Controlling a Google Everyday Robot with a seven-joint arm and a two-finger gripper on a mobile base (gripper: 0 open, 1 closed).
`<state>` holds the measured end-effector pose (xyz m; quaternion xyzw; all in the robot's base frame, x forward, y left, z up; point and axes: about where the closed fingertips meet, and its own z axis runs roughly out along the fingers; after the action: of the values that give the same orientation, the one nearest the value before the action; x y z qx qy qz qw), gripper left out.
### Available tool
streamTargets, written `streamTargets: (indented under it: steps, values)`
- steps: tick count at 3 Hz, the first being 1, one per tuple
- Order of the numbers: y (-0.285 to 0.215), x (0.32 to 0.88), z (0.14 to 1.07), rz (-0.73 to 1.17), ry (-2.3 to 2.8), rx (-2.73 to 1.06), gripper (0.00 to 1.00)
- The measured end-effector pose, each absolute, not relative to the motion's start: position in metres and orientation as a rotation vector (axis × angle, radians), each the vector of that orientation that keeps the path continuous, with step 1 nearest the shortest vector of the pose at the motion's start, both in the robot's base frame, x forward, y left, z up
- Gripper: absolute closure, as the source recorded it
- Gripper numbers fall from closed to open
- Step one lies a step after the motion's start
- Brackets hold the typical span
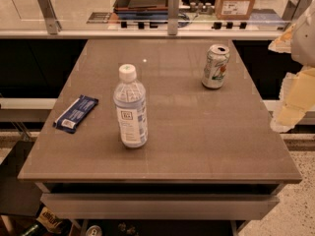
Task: Move 7up can near blue plastic bottle
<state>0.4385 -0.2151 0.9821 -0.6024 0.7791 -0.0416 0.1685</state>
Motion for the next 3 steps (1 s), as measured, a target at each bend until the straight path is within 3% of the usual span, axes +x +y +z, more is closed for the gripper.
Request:
streamTargets:
  steps: [3]
  values:
    - [-0.237, 0.453, 0.974, -0.094, 2.228, -1.583, 0.0]
